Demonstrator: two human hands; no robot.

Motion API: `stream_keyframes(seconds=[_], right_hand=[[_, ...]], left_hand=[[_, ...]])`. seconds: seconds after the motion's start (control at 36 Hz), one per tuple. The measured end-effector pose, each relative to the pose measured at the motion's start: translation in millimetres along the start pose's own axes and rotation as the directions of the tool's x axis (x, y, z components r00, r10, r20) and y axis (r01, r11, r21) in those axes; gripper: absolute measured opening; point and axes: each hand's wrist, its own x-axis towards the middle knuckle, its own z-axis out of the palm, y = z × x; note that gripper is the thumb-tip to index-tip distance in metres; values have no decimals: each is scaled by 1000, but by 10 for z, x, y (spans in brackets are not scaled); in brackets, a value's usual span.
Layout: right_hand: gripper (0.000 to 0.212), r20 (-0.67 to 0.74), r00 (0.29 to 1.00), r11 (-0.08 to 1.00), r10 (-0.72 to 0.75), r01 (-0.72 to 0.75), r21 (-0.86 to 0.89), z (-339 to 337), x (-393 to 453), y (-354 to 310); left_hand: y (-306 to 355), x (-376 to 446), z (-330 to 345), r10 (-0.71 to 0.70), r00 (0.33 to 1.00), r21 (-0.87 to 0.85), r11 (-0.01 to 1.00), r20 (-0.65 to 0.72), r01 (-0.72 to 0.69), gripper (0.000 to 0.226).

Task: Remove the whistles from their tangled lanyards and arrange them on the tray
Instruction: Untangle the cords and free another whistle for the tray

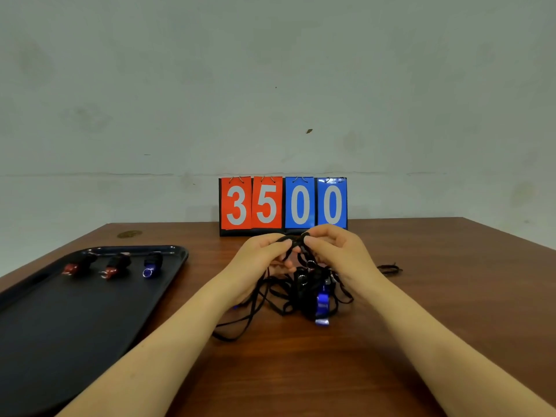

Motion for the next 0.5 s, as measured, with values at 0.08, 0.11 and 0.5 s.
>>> stream_keyframes(seconds=[0.08,0.11,0.5], right_hand=[[13,56,996,990,64,-70,119,-23,-8,14],[16,76,995,988,64,-73,132,-22,-9,0],[6,-9,987,935,-159,148,-324,-8,-17,-22]], left_hand=[[5,-5,19,2,1000,-62,998,23,-1,27],[8,-6,25,4,1000,-85,996,26,-2,29],[26,-14,37,5,994,-82,997,-106,-14,47]])
